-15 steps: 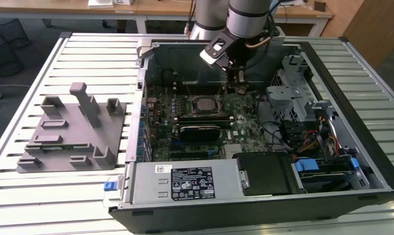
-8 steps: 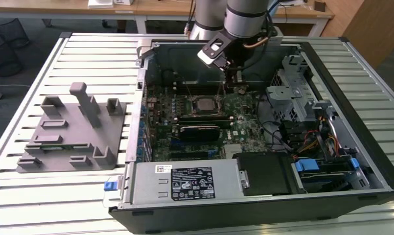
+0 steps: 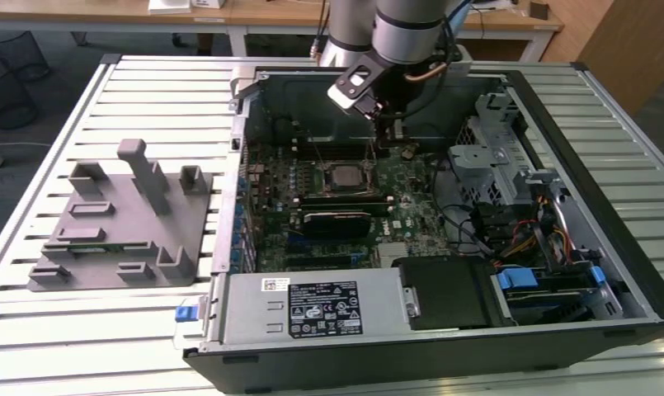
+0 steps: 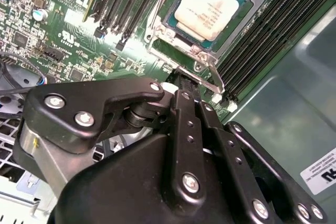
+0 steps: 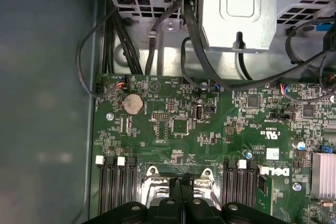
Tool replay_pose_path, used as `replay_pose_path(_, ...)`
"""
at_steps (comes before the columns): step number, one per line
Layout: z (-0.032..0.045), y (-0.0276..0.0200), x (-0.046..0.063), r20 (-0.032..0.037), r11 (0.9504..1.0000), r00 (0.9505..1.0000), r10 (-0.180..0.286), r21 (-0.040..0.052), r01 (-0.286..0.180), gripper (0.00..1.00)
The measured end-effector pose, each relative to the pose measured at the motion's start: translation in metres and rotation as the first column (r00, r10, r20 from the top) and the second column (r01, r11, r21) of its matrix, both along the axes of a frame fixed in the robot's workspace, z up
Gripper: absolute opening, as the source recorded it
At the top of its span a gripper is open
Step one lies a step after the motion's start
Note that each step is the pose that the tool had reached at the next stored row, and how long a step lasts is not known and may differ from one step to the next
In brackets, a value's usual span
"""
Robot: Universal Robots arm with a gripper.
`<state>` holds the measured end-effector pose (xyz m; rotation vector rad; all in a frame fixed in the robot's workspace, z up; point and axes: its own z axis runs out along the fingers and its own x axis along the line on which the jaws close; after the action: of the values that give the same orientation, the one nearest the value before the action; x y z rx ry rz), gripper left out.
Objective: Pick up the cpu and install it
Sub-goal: 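Close the cpu cover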
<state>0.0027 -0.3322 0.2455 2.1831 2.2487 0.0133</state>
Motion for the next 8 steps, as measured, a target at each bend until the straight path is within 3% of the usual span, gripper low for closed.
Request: replay_pose_path(8,-0.0003,0.0,-0.0099,0.0,1.0,1.0,0.0,0.0001,0.0,0.11)
